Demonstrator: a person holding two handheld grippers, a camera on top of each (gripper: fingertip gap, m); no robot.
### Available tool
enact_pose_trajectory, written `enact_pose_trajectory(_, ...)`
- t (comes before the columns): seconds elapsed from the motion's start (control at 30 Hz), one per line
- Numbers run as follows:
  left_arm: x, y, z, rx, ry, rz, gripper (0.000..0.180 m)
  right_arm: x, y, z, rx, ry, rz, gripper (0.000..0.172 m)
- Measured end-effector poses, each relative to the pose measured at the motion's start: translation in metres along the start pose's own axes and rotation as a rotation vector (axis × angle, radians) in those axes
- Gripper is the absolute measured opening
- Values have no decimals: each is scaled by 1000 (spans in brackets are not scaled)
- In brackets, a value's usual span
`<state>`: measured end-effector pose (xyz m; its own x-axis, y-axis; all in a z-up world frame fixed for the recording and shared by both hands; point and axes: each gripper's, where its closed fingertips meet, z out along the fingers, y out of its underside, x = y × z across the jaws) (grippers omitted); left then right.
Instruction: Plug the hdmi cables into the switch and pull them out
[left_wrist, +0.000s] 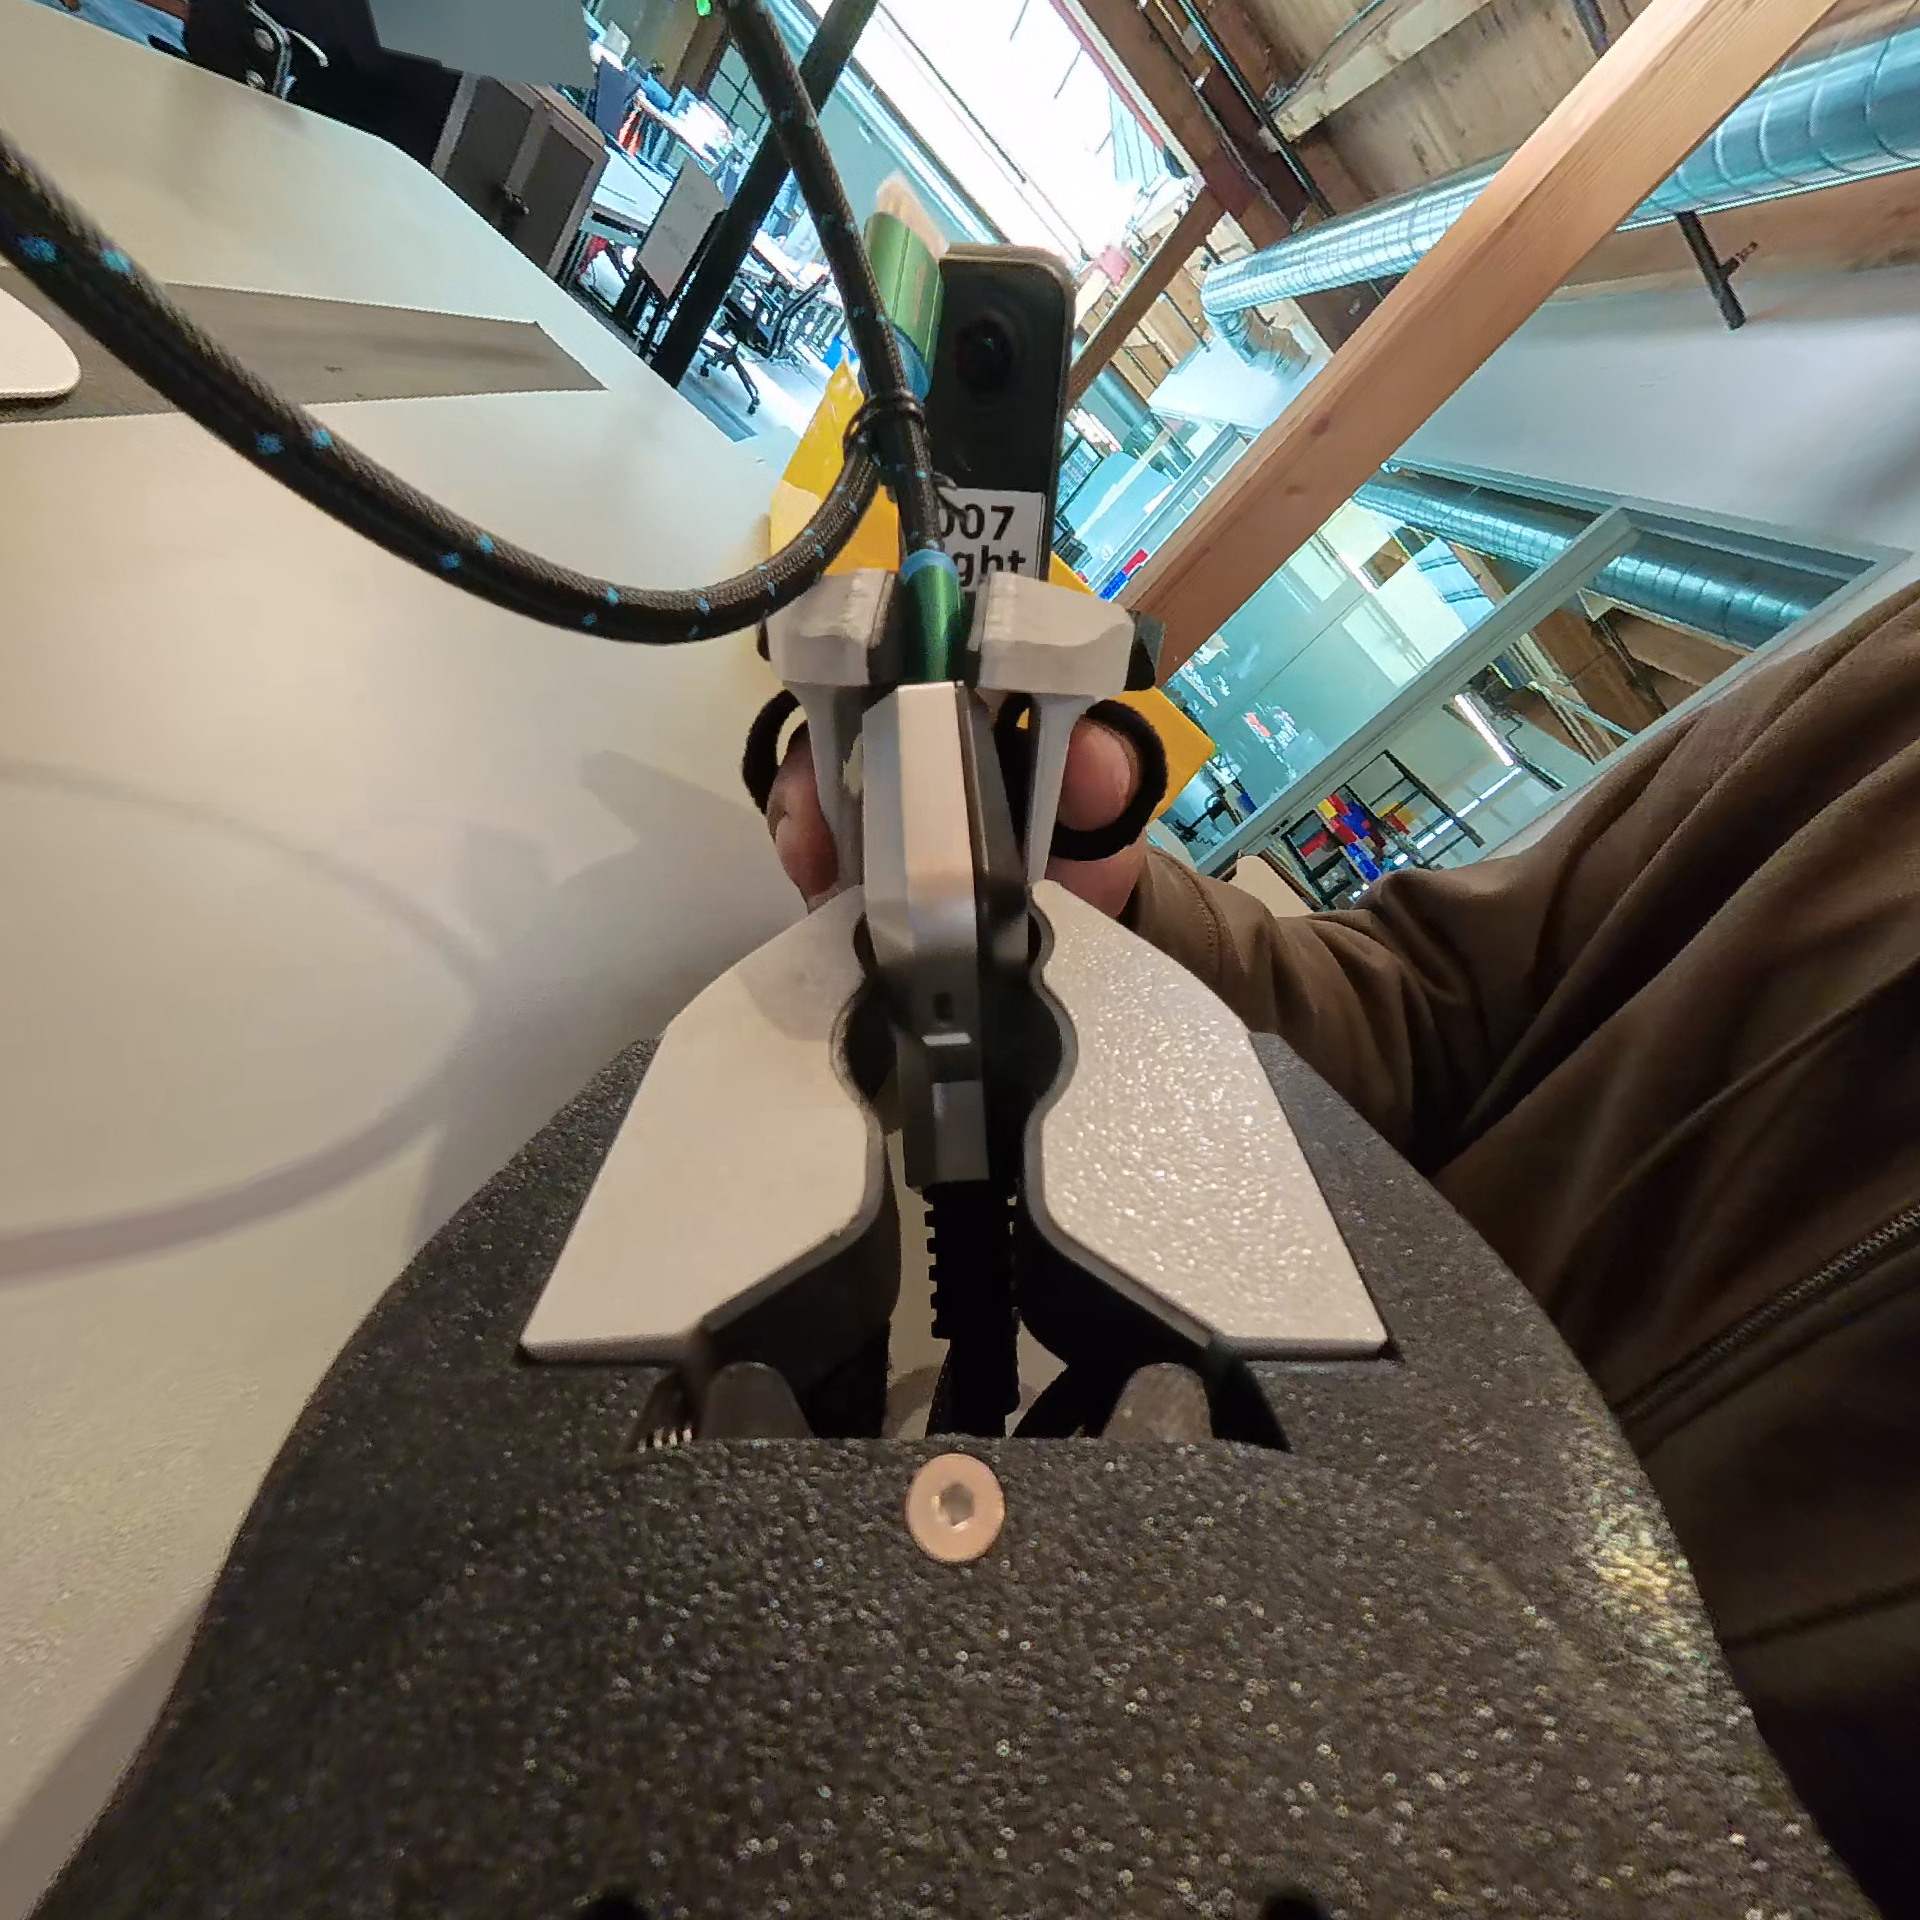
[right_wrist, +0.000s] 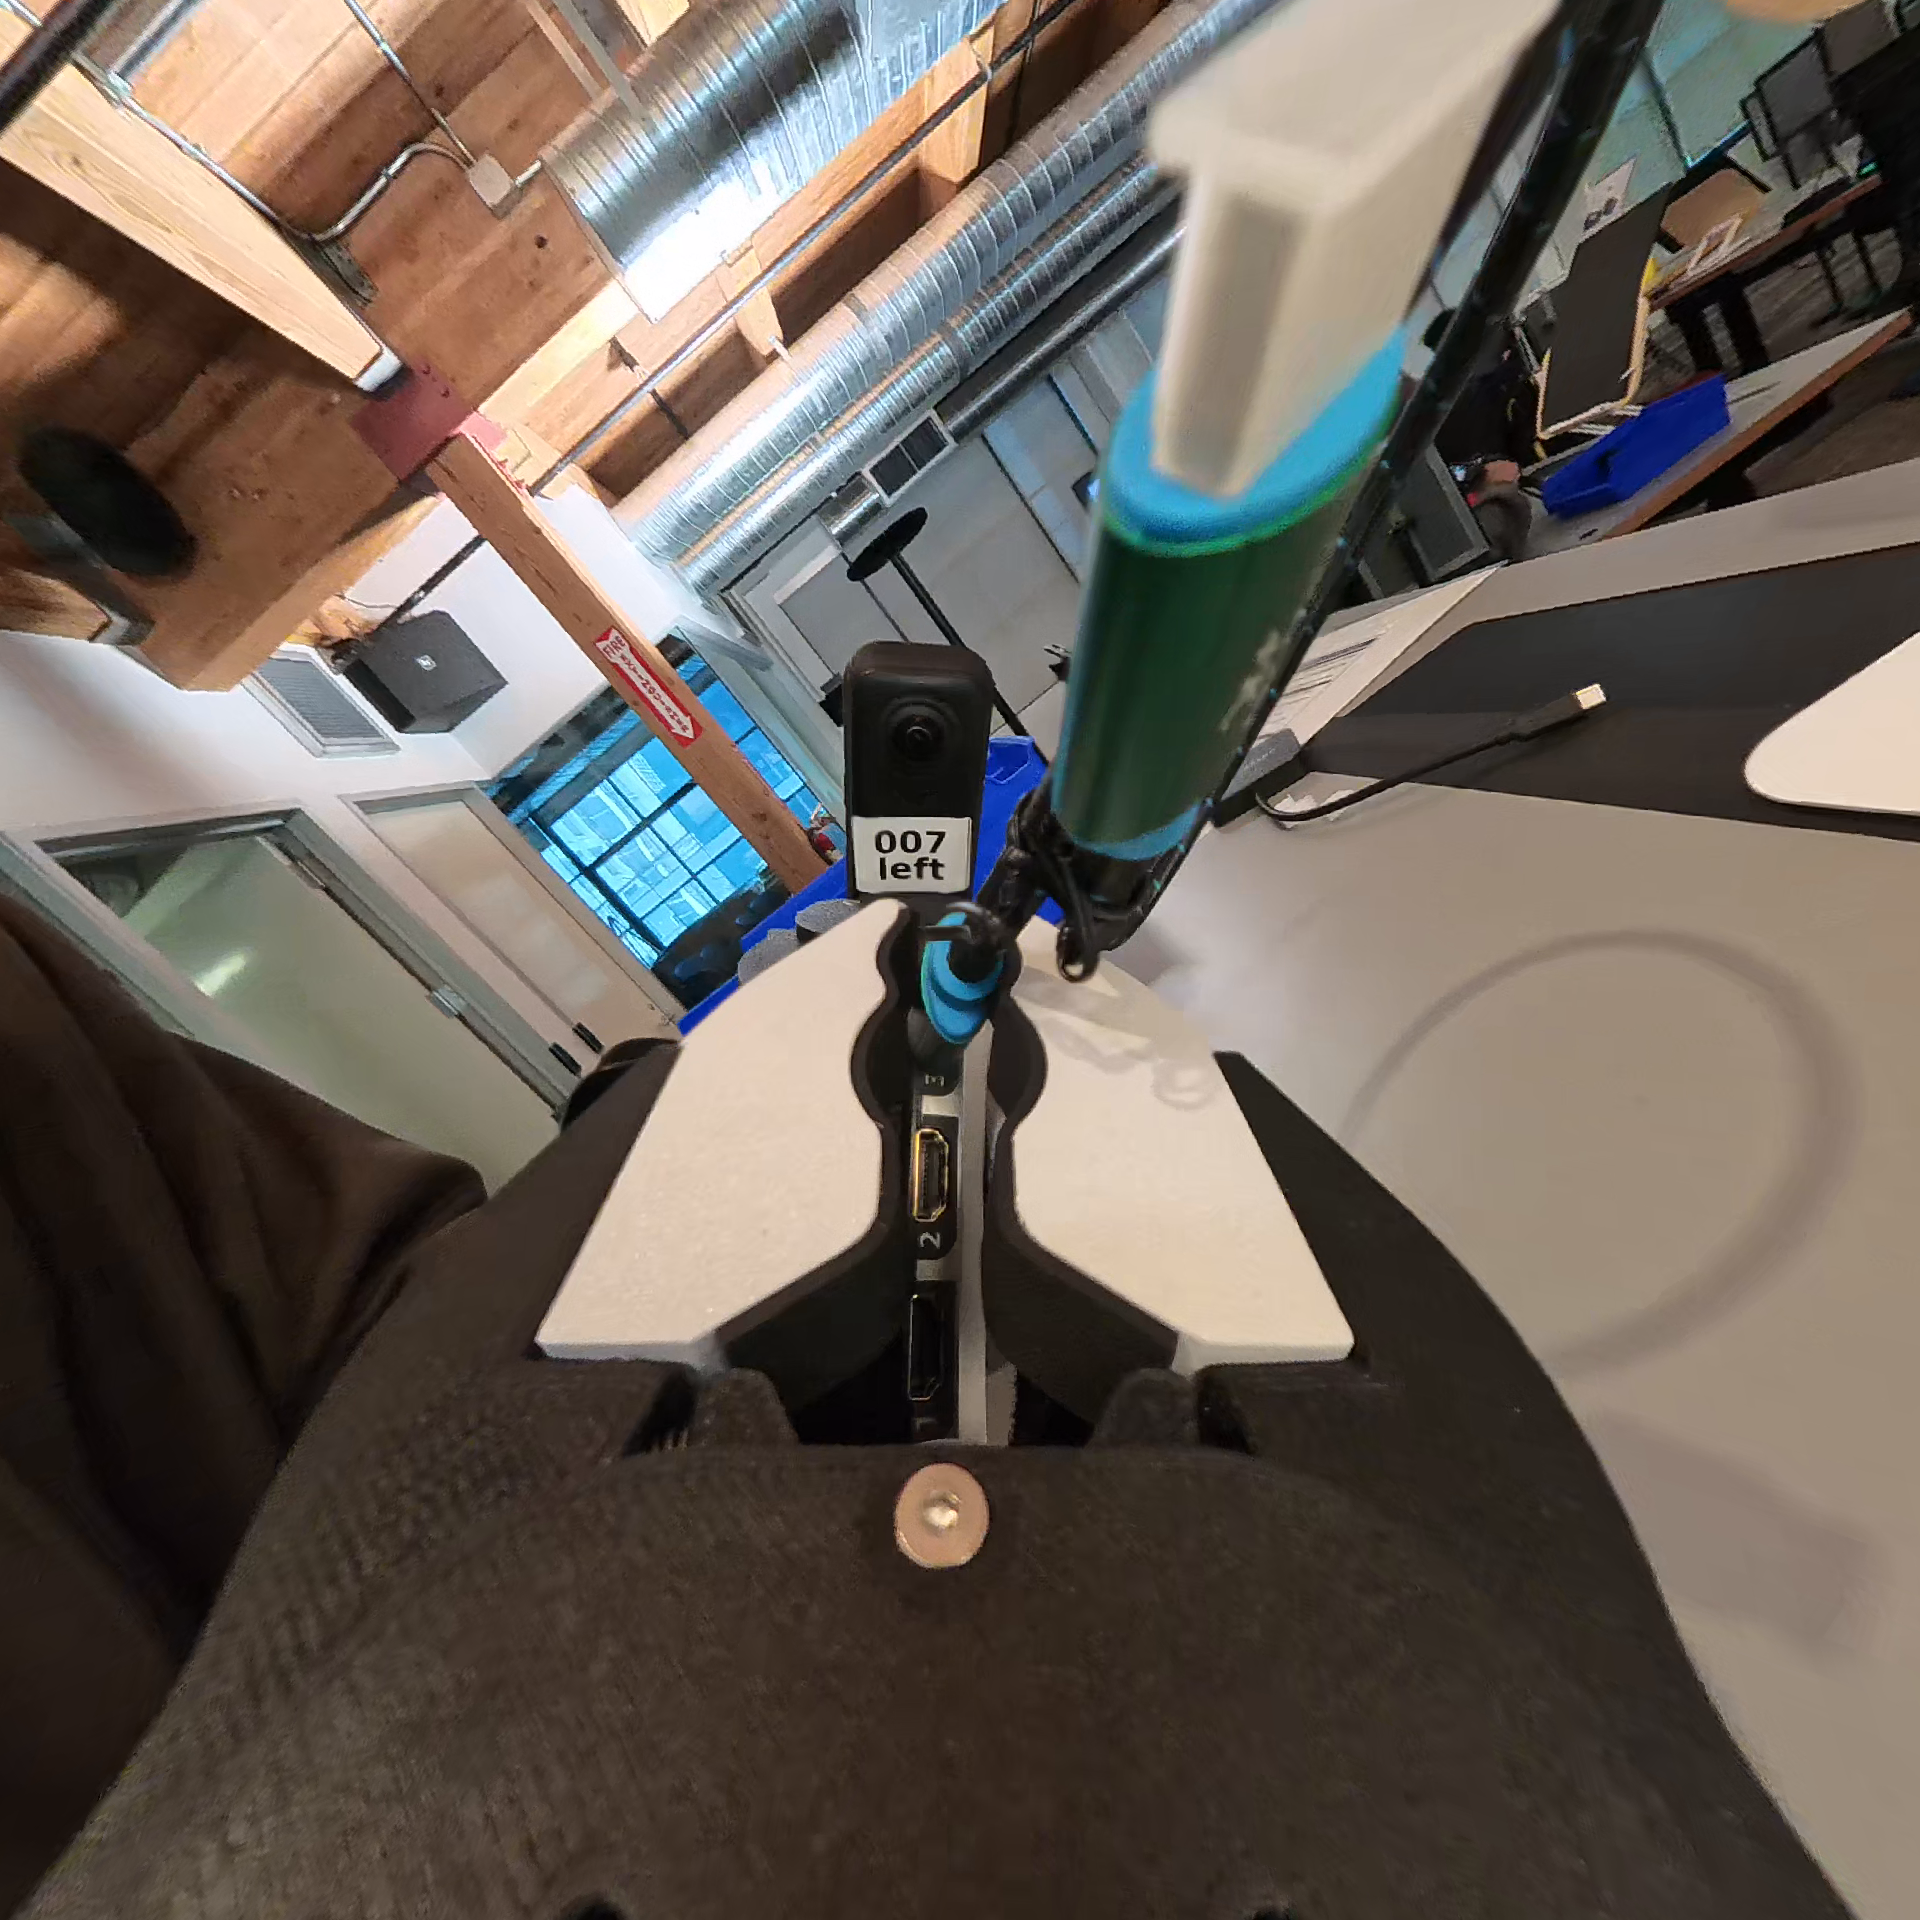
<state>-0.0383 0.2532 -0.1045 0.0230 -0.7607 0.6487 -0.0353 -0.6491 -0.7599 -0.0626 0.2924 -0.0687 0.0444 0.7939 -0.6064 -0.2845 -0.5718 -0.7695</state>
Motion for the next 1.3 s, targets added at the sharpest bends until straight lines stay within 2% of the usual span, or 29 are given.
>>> enact_pose_trajectory(0.07, 0, -1, 0, 6, 5, -18, 22, 1, -1, 0, 3, 11, 3, 9)
enact_pose_trajectory(0.27, 2, -3, -4, 19, 25, -19, 22, -1, -1, 3, -36, 89, -141, 11)
enact_pose_trajectory(0.37, 4, -3, -6, 17, 34, -22, 22, -2, -4, 2, 17, 55, -55, 12)
enact_pose_trajectory(0.4, 8, -4, -15, 45, 70, -25, 22, 7, -24, -14, 159, 83, 10, 10)
enact_pose_trajectory(0.43, 13, -16, -36, 146, 107, -34, 21, 21, -53, -46, 322, 105, 80, 10)
enact_pose_trajectory(0.47, 12, -28, -62, 252, 105, -48, 21, 36, -74, -81, 405, 159, 80, 10)
enact_pose_trajectory(0.5, 7, -36, -86, 329, 82, -54, 21, 44, -85, -103, 403, 223, 30, 10)
enact_pose_trajectory(0.57, -2, -39, -102, 337, 18, -23, 21, 35, -86, -99, 293, 244, -65, 11)
enact_pose_trajectory(0.63, -7, -39, -95, 321, 4, -15, 21, 26, -67, -69, 159, 269, -168, 11)
enact_pose_trajectory(0.73, -14, -30, -79, 241, -47, -2, 21, 27, -44, -44, 95, 272, -181, 11)
enact_pose_trajectory(0.87, -19, -27, -75, 219, -81, -9, 21, 17, -46, -43, 105, 270, -247, 11)
enact_pose_trajectory(1.0, -21, -29, -77, 229, -80, -26, 21, 2, -55, -57, 43, 368, -357, 11)
enact_pose_trajectory(1.1, -24, -27, -76, 208, -95, -27, 21, -22, -51, -81, -89, 510, -455, 11)
enact_pose_trajectory(1.17, -24, -26, -75, 201, -98, -28, 21, -41, -47, -116, -212, 648, -513, 11)
enact_pose_trajectory(1.23, -25, -25, -74, 193, -103, -29, 21, -61, -50, -167, -349, 810, -565, 10)
enact_pose_trajectory(1.3, -26, -25, -73, 188, -106, -35, 21, -82, -63, -235, -481, 1007, -599, 10)
